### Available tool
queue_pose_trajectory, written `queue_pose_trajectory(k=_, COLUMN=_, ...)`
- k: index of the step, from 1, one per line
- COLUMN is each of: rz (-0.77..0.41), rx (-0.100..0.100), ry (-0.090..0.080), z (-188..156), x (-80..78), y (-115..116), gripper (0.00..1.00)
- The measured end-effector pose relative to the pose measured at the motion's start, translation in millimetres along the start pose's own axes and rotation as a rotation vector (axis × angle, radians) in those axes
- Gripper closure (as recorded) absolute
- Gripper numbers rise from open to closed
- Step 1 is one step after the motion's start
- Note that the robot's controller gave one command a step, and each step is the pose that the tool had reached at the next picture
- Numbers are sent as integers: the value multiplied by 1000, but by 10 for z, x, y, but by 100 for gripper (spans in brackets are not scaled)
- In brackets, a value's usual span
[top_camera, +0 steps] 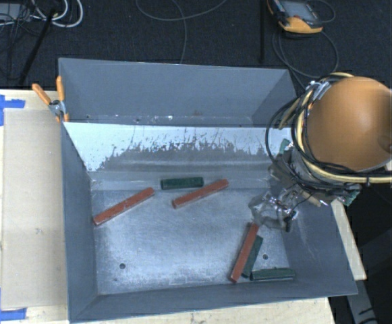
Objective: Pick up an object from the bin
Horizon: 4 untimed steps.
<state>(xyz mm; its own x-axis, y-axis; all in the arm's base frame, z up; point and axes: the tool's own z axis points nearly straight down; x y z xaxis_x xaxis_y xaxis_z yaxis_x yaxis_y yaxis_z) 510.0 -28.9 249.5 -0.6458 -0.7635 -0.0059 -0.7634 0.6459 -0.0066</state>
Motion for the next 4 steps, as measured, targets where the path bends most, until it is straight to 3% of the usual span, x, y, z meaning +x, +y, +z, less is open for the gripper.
queue_pose_trajectory(k=1, rz=3, rx=-8, ry=5, z=42, x=16, y=10, gripper=0)
queue_pose_trajectory(k=2, rz=-288, rx=-16, ry=8, z=1500, x=-21, y=95, gripper=0)
queue_pose_trajectory(k=3, rz=-242, rx=-12, ry=8, z=1813, x=50, y=124, gripper=0)
queue_pose_trajectory(k=4, rz=-245, rx=-9, ry=11, z=1776, x=46, y=109, gripper=100)
